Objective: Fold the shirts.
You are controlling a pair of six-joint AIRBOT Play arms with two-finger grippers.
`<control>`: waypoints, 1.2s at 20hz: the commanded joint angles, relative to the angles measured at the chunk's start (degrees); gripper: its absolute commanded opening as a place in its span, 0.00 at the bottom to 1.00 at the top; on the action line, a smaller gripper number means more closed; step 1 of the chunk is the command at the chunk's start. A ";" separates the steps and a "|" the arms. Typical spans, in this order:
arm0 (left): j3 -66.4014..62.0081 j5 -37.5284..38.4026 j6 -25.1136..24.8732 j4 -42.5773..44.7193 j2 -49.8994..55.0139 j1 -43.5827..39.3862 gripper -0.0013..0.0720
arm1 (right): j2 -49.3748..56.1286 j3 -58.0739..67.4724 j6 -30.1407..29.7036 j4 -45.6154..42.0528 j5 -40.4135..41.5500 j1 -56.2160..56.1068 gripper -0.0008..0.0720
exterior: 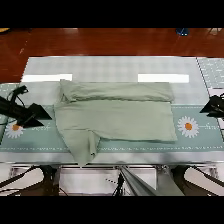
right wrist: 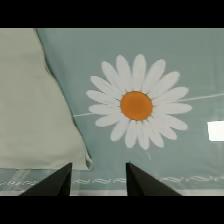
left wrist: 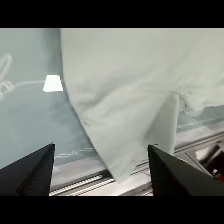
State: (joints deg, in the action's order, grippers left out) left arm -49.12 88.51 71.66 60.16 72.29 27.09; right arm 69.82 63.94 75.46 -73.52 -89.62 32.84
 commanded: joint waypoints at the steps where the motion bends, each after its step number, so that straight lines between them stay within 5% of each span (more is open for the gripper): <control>1: 11.91 -4.17 -3.72 -3.80 -1.88 1.49 0.93 | -2.12 -6.73 -3.80 7.98 6.88 2.56 0.61; 9: 19.30 -15.74 -1.92 -3.74 -1.44 -8.90 0.88 | -2.32 -7.28 -4.61 9.18 11.34 2.58 0.61; 11: 19.30 -18.40 -0.94 -6.29 -1.44 -11.19 0.53 | -2.32 -7.28 -4.59 9.40 11.23 2.58 0.61; 13: 19.28 -19.54 -0.96 -8.61 -1.33 -13.27 0.52 | -2.32 -7.28 -4.59 10.82 11.21 2.58 0.61; 15: 19.28 -19.12 -1.73 -8.59 -1.33 -13.90 0.11 | -2.32 -7.28 -4.63 10.21 11.21 2.58 0.61; 16: 19.28 -18.38 -2.49 -8.55 -1.33 -13.88 0.05 | -2.29 -7.28 -4.61 8.24 10.97 2.60 0.61; 21: 19.23 -16.31 -3.96 -8.55 -1.38 -13.53 0.05 | -2.29 -14.08 -3.74 4.52 8.52 4.37 0.63; 22: 19.23 -16.31 -4.24 -8.57 -1.38 -13.53 0.05 | -2.32 -17.27 -3.80 4.94 8.24 4.28 0.74; 24: 19.23 -16.28 -5.03 -8.55 -1.38 -13.53 0.05 | -2.29 -23.12 -7.37 9.09 8.59 4.24 0.77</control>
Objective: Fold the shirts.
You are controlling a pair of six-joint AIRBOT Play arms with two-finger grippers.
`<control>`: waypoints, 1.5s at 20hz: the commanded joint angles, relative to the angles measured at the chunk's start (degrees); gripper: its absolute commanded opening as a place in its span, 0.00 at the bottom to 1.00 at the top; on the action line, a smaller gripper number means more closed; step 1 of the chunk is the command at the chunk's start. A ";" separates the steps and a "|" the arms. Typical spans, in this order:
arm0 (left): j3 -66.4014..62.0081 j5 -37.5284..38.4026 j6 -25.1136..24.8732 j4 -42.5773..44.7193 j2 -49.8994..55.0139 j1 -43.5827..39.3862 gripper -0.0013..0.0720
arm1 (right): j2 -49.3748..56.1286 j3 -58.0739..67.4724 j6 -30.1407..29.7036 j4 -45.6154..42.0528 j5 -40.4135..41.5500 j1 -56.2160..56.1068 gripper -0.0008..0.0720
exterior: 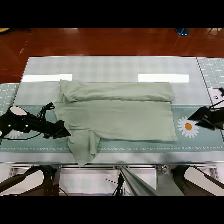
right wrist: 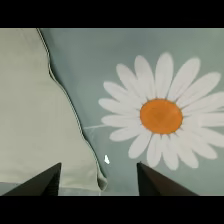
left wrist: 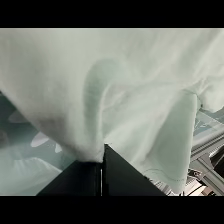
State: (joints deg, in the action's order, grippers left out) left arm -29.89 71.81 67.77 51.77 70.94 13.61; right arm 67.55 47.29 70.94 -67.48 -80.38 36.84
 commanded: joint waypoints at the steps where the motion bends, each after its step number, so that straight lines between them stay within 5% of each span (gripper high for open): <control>1: 0.00 0.44 -1.14 -0.17 -0.02 -0.04 0.05 | -0.02 -8.87 -4.66 3.87 -0.55 0.24 0.77; 10: 0.00 0.68 -1.14 -0.22 -0.02 -0.04 0.05 | -0.02 -18.58 -4.13 6.29 7.45 -5.40 0.73; 11: 0.00 0.68 -1.14 -0.24 -0.02 -0.04 0.05 | -0.02 -19.43 -2.32 6.01 9.22 -7.15 0.66; 14: -0.02 0.63 -1.18 -0.22 -0.02 -0.02 0.05 | -0.04 -19.65 -0.68 6.03 11.15 -10.64 0.16; 16: -0.98 1.05 -1.81 -0.24 -0.15 0.39 0.05 | -0.85 -18.10 -0.85 7.10 9.27 -10.47 0.05; 21: -13.97 3.91 -1.81 -2.89 -6.10 1.14 0.05 | -10.54 -7.87 -3.19 15.43 8.22 -10.54 0.04; 24: -23.26 -0.79 0.68 -8.48 -6.75 0.81 0.05 | -11.87 -3.10 -2.75 25.27 16.02 -11.54 0.04; 30: -32.48 -4.57 1.09 -14.99 2.10 -0.39 0.05 | -2.34 2.82 -2.64 26.47 36.83 -21.38 0.04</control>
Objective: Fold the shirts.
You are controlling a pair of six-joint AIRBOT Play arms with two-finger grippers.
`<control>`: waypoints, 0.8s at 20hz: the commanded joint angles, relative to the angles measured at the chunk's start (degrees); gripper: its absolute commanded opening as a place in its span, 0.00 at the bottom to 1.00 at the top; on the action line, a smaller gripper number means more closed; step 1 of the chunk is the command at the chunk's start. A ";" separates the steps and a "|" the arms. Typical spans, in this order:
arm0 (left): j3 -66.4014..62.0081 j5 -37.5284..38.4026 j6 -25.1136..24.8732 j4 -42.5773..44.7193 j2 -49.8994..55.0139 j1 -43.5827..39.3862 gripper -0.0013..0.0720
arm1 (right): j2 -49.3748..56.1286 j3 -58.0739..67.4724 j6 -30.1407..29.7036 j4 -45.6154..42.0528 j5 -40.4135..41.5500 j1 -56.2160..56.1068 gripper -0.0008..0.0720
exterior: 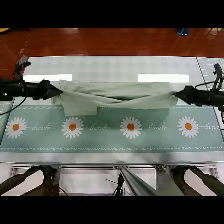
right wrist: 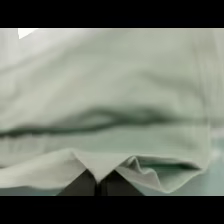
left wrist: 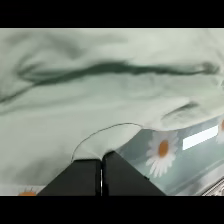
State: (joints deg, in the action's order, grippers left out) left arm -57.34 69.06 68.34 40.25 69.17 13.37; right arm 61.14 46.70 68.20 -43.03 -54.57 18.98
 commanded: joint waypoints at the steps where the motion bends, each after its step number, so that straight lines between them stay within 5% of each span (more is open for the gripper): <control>1: -7.30 -1.84 0.52 -3.45 5.95 -0.15 0.05 | 6.38 5.18 0.07 1.99 12.55 -4.07 0.04; 10: -27.23 0.90 4.44 -3.45 28.41 -0.39 0.05 | 22.77 16.33 0.07 1.99 18.38 -5.22 0.04; 16: -29.35 2.19 4.39 -3.43 35.87 -0.90 0.05 | 27.19 16.33 0.07 -2.40 16.35 -5.25 0.04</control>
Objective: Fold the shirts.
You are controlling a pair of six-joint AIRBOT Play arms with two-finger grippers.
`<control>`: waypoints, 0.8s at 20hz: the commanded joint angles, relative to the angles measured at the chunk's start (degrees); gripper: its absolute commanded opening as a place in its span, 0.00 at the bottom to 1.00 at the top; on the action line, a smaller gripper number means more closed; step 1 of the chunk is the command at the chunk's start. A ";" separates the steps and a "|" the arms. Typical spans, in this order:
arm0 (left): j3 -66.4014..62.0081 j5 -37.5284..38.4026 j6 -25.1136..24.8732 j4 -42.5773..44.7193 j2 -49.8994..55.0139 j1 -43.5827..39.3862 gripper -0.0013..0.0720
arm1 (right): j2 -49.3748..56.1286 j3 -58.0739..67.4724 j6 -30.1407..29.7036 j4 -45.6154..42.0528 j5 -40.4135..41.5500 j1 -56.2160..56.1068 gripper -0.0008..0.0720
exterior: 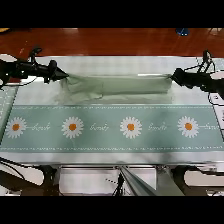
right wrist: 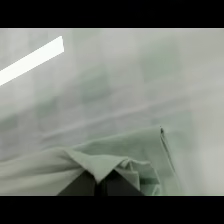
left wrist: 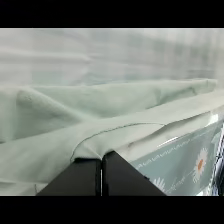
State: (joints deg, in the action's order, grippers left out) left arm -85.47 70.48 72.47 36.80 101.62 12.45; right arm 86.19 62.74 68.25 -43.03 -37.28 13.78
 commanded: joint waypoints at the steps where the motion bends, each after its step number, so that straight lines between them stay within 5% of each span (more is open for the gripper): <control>1: -1.22 0.92 0.26 0.04 3.82 0.28 0.06 | 2.47 0.26 0.04 -3.85 -1.99 -0.04 0.04; 4: -1.29 1.92 0.28 0.02 3.91 1.70 0.37 | 2.80 0.28 0.07 -9.81 -4.35 -0.02 0.05; 7: -1.55 6.80 0.26 0.00 3.82 3.74 0.40 | 2.56 0.28 0.02 -13.27 -4.98 0.15 0.07; 10: -1.55 12.26 0.26 0.02 3.80 5.40 0.40 | 1.33 0.28 -0.07 -14.80 -5.22 0.15 0.71; 14: -1.55 16.85 0.17 0.00 3.74 5.84 0.40 | -2.99 0.28 7.45 -25.40 -5.31 2.82 0.71; 16: -1.55 17.40 0.02 0.00 3.69 5.68 0.40 | -3.45 0.28 10.19 -22.69 -7.72 7.34 0.71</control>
State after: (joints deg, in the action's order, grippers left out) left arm -86.98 84.99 72.66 36.82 105.36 17.93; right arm 84.23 62.98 73.25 -63.79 -42.78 17.12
